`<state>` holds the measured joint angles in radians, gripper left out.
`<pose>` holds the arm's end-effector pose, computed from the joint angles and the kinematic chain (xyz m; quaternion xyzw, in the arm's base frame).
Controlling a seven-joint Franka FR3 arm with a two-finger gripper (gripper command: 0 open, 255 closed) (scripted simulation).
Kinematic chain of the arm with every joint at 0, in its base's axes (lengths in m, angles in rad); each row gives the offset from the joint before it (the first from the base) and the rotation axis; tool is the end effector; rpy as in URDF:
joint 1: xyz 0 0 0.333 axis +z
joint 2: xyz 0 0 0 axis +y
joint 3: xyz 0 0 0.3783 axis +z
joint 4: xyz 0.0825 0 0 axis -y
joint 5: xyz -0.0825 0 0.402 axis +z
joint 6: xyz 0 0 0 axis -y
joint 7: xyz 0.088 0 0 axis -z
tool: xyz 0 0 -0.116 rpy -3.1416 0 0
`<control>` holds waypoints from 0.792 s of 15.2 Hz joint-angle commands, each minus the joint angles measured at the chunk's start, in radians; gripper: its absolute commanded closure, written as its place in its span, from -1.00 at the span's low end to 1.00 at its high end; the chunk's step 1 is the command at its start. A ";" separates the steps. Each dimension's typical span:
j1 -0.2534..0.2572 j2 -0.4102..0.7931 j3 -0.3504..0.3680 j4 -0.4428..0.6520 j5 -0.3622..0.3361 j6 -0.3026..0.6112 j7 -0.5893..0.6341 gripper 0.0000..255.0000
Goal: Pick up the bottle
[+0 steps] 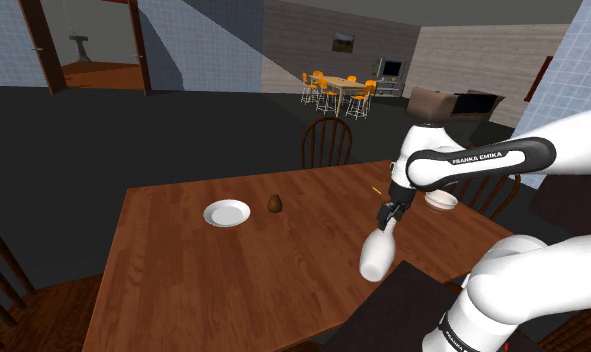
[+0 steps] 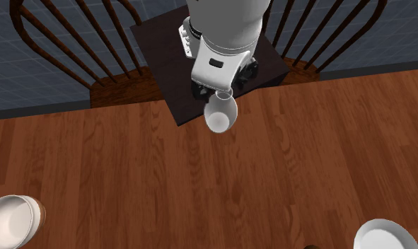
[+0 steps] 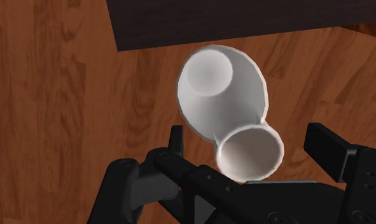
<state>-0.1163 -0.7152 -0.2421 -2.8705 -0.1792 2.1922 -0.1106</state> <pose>0.2702 -0.1033 0.4013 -0.9989 0.0447 -0.0159 0.0022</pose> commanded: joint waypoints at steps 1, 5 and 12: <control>-0.001 0.021 -0.006 -0.016 -0.004 0.038 -0.001 -1.00; -0.002 0.035 -0.009 -0.032 -0.008 0.069 0.000 1.00; -0.002 0.035 -0.009 -0.032 -0.008 0.068 0.000 1.00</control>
<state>-0.1183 -0.6804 -0.2510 -2.9013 -0.1870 2.2613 -0.1107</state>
